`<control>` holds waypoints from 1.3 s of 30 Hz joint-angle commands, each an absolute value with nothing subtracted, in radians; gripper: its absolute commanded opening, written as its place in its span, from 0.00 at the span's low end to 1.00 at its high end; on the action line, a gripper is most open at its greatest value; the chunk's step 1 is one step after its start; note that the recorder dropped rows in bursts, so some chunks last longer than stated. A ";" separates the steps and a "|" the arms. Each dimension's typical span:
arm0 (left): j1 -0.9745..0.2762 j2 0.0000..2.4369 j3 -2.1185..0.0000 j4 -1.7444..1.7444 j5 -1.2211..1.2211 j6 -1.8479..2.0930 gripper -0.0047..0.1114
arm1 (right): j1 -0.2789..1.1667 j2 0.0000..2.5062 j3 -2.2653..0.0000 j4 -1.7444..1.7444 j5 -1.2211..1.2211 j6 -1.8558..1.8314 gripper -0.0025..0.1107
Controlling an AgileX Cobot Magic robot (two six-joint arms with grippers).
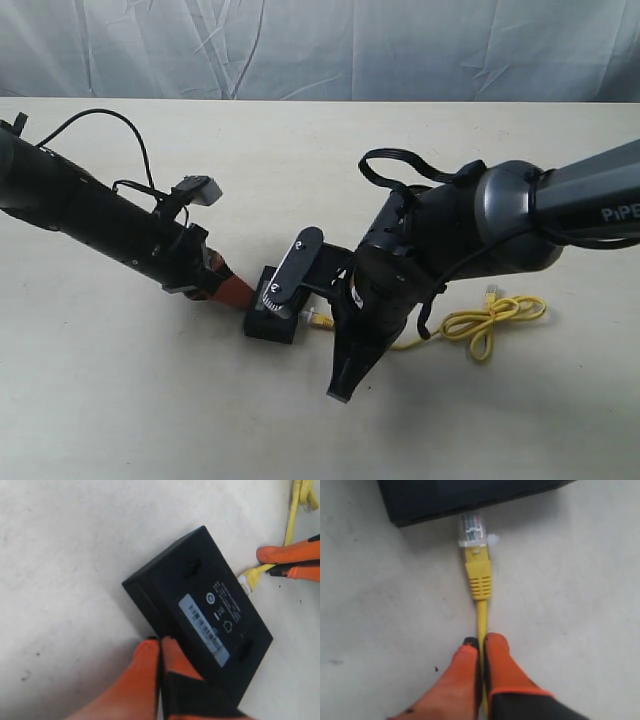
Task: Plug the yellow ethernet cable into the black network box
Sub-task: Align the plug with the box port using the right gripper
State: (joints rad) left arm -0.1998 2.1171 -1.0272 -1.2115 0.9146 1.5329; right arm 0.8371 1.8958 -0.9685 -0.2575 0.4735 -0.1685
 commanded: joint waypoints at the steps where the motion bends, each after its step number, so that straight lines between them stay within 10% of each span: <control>1: -0.202 2.123 -1.030 -1.229 0.872 1.573 0.04 | 0.840 1.895 -0.965 -0.261 0.453 -0.187 0.02; 39: -0.202 2.123 -1.030 -1.224 0.882 1.544 0.04 | 0.887 1.895 -0.965 -0.279 0.452 -0.119 0.02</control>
State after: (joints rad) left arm -0.1998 2.1171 -1.0272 -1.2319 0.9002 1.5463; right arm 0.8880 1.8958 -0.9685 -0.2646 0.4611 -0.1275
